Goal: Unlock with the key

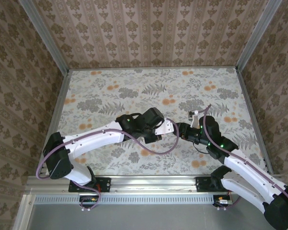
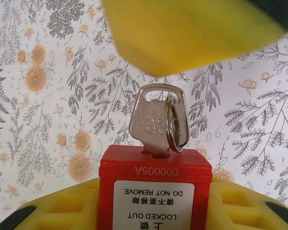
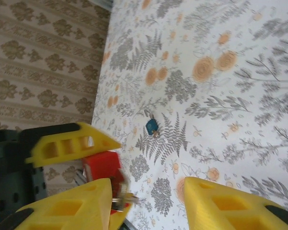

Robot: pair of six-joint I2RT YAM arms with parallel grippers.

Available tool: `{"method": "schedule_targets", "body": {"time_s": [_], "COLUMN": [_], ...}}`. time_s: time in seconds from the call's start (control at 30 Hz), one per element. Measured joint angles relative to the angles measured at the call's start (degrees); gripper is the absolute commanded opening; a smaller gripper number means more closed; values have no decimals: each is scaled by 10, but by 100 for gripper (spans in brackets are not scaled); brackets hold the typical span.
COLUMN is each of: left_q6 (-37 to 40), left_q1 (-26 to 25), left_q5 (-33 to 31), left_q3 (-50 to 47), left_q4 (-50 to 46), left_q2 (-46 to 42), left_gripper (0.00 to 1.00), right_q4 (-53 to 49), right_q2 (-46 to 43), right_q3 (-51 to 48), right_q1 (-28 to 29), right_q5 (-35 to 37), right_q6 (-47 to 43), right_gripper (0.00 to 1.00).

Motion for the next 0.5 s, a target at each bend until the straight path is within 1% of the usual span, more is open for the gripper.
{"method": "schedule_targets", "body": {"time_s": [0.13,0.27,0.37,0.5], "left_q6": [6,7,5,1], "left_q1": [2,9,20,33], "left_q5": [7,42,76,118], "left_q3": [27,53,58,58], "left_q4": [-39,-83,-117,-156], "left_q2": [3,19,34,42], "left_gripper": [26,26,26,27], "right_q4": [-30,-40,-41,-19], "right_q2": [0,-1,-9,-33], "right_q3": [0,0,-1,-14], "right_q1": [-6,-6,-6,-6], "right_q5": [5,-6,-24,-61], "right_q6": [-20,-66,-107,-146], "right_gripper": [34,31,31,34]}}
